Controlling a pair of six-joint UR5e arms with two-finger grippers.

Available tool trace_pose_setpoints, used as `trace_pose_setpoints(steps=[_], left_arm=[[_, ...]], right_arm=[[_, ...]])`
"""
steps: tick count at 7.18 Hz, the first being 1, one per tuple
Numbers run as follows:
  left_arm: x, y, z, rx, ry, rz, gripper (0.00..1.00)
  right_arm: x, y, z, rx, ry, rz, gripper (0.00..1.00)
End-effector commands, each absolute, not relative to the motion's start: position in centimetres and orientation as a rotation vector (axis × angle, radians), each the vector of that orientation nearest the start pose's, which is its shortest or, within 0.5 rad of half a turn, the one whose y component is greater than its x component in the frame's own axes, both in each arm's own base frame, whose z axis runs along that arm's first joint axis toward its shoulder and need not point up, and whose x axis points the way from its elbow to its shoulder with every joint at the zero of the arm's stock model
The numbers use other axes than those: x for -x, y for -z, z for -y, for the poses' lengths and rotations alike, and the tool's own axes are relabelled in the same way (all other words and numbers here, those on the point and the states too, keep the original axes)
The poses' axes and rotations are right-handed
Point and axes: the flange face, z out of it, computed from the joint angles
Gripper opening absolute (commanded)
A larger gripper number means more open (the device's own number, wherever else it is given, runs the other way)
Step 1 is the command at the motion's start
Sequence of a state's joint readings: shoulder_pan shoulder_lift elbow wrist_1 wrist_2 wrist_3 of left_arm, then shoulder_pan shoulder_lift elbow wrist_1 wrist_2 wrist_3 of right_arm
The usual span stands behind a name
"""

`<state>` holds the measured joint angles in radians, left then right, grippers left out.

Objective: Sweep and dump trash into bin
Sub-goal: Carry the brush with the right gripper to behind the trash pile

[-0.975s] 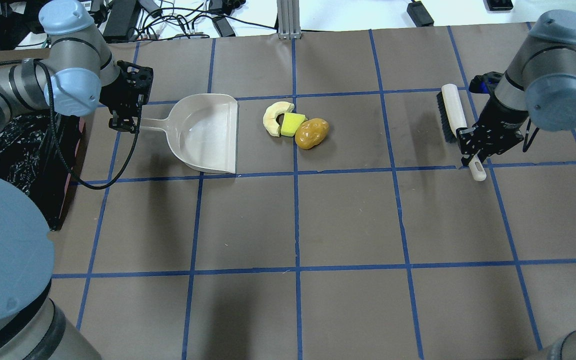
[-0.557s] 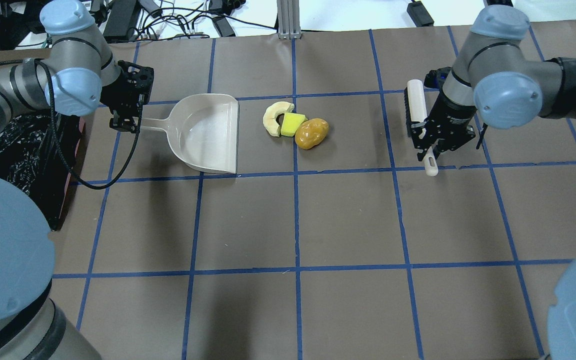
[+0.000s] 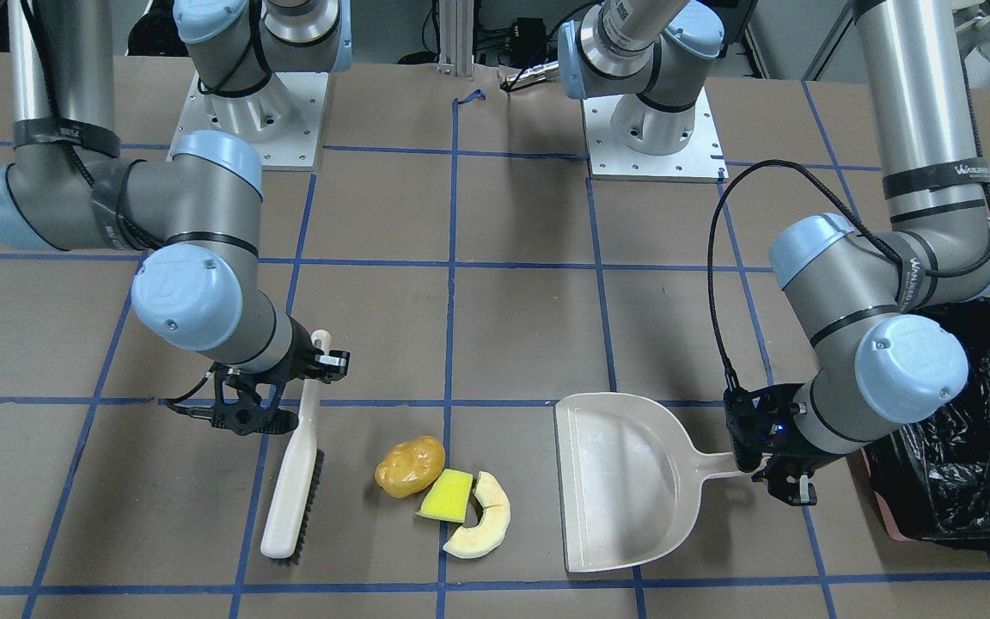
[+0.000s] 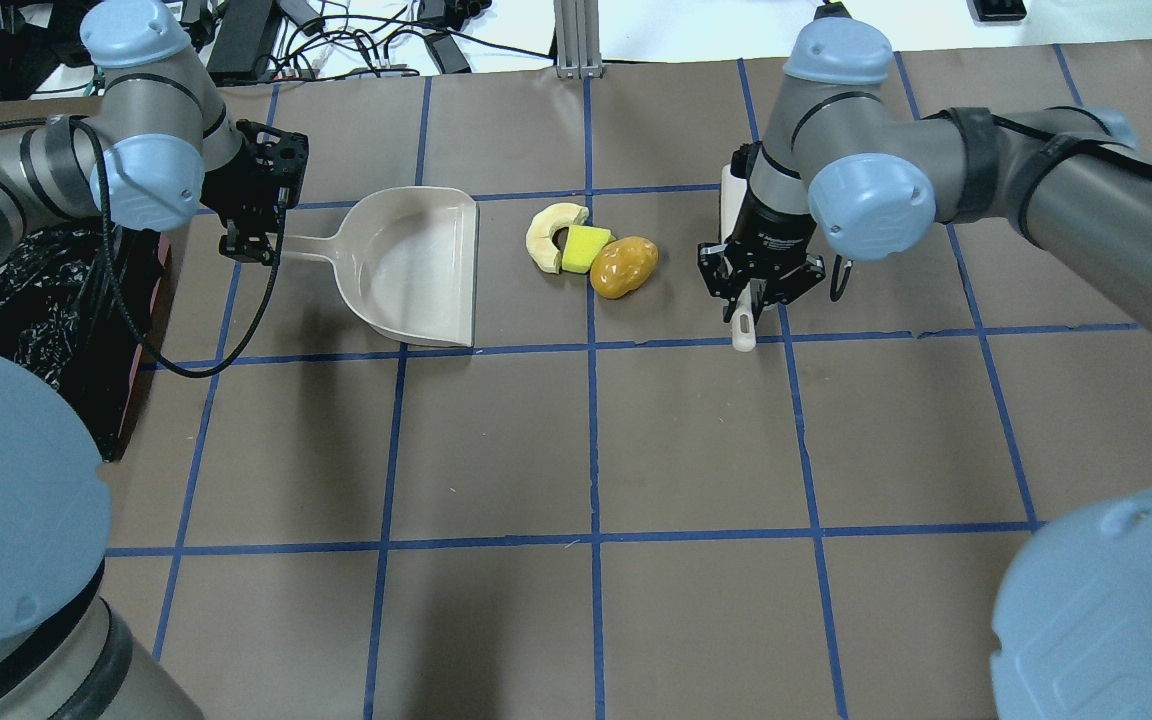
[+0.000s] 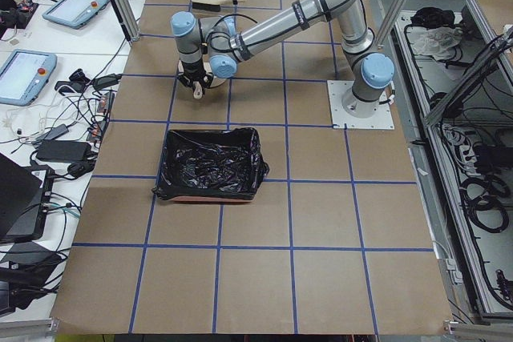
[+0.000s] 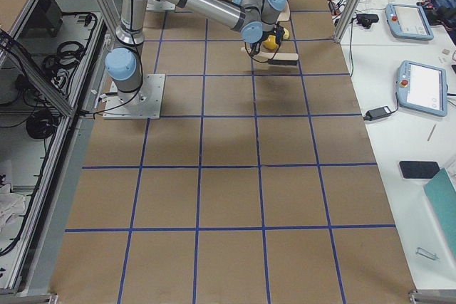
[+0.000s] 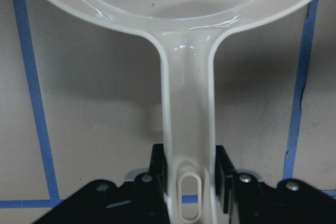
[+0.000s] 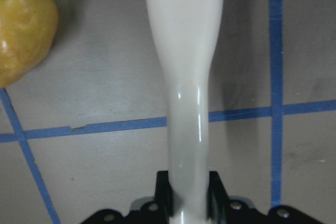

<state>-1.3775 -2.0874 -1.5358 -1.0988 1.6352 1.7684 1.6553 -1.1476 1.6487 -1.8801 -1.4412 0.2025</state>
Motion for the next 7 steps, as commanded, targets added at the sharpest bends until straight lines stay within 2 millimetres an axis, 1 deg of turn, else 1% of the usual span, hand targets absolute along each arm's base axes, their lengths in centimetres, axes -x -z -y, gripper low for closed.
trace_pose_setpoints(steps=[1,3,5,6,7], left_arm=[[-0.2,-25.3,67.0,2.246,0.091,2.242,0.23],[-0.3,-25.1,67.0,2.249,0.118,2.248,0.23],[-0.3,-25.1,67.0,2.249,0.118,2.248,0.23],[-0.3,-25.1,67.0,2.249,0.118,2.248,0.23],[-0.3,-25.1,67.0,2.249,0.118,2.248,0.23]], right_arm=[[-23.6,-23.4,58.9,-0.227,-0.324,-2.999,0.0],[-26.6,-22.3,58.5,-0.276,-0.326,-3.006,0.0],[-28.8,-22.3,57.7,-0.31,-0.324,-2.995,0.0],[-30.0,-22.0,57.4,-0.331,-0.334,-2.97,0.0],[-31.4,-21.5,57.9,-0.359,-0.291,-2.96,0.0]])
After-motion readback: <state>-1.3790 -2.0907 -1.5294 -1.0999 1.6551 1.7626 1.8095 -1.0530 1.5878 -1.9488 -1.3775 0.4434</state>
